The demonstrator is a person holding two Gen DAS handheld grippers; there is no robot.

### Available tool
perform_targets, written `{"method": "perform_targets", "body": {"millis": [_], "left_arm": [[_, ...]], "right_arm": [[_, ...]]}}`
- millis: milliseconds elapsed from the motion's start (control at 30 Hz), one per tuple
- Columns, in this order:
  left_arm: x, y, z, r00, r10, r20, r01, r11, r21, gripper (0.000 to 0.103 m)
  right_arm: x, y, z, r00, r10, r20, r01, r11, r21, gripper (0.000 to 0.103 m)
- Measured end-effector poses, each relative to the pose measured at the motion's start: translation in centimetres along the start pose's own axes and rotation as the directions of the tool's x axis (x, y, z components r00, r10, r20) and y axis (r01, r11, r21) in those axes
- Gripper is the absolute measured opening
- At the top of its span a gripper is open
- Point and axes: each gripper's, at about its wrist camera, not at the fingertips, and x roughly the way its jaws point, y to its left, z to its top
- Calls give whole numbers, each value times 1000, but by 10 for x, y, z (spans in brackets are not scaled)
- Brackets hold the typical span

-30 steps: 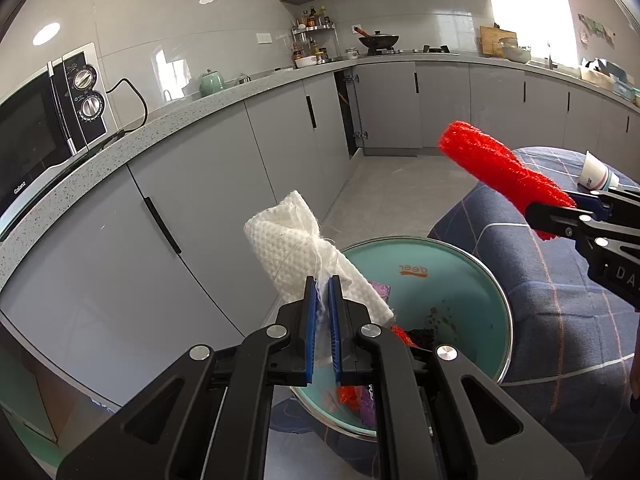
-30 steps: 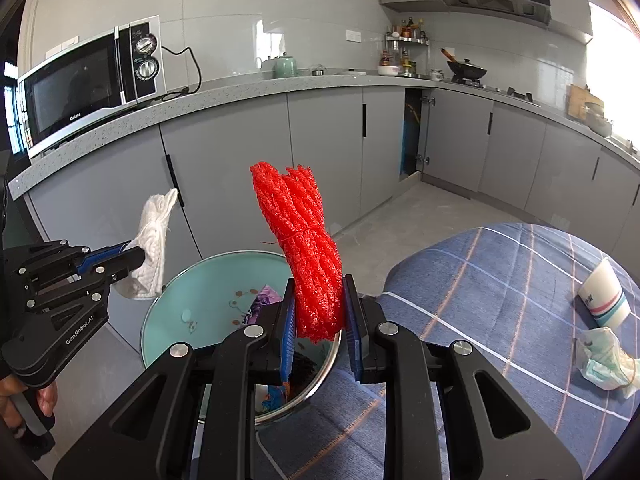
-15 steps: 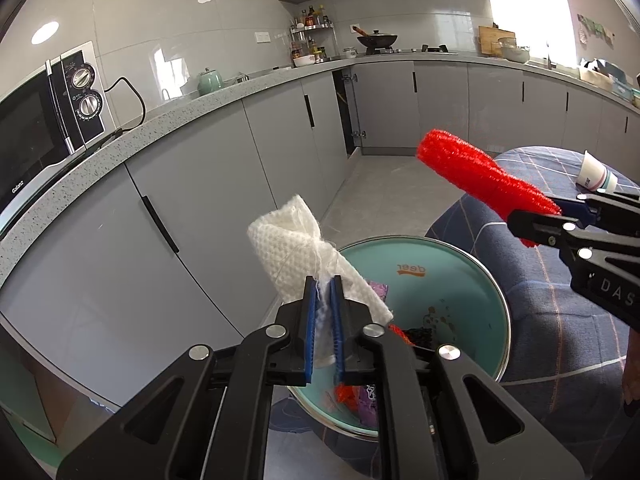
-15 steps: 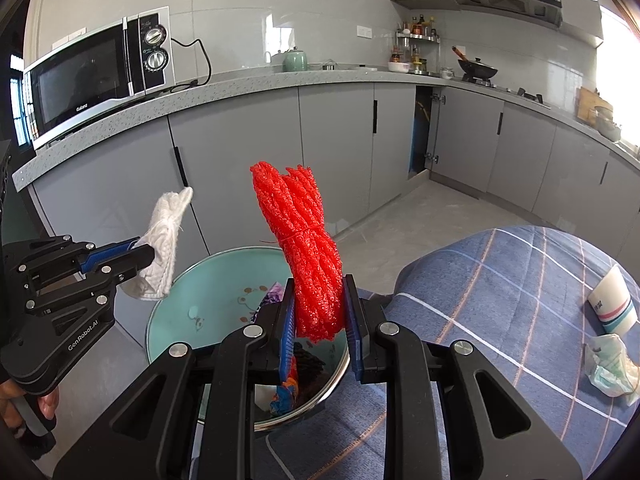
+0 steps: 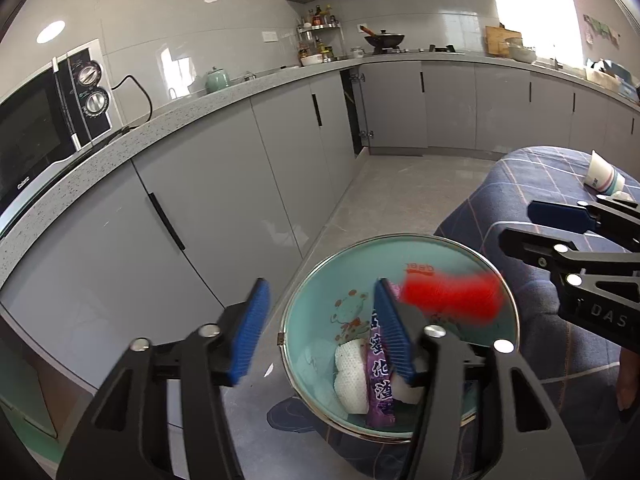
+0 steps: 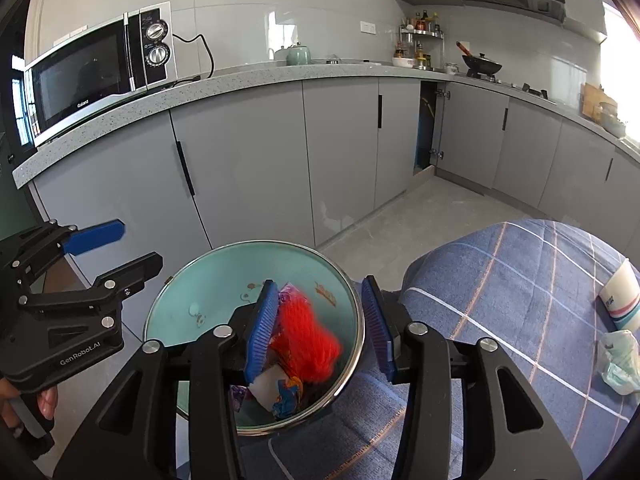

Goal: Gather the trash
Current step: 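Move both tools to the table and grasp the clear bag bundle with the right tool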

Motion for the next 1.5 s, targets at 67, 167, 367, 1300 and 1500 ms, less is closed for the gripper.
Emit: {"method": "perform_targets", "body": {"millis": [67,167,367,1300,1500], "left_arm": [[-1,2,0,1000,10,2,-10,1000,-6,64],[-2,2,0,1000,13,3,-13,1000,-18,67],[-9,-17,0,1000,-14,16,14,1000,4,74],[0,-200,43,976,-218,9,213,961,178,87],[11,-210,43,977,-213,-10,211,960,185,87]], "right_arm": [[-2,-2,-1,1000,-2,2,2,1000,7,46],[-8,-4,-4,1000,-8,6,8,1000,13,50],[-31,-27,-15,998,-55,10,54,998,27,52],[-130,-319,-108,906,-389,-164,413,898,153,68],[-115,-331,-112,943,-260,-206,298,936,185,71]]}}
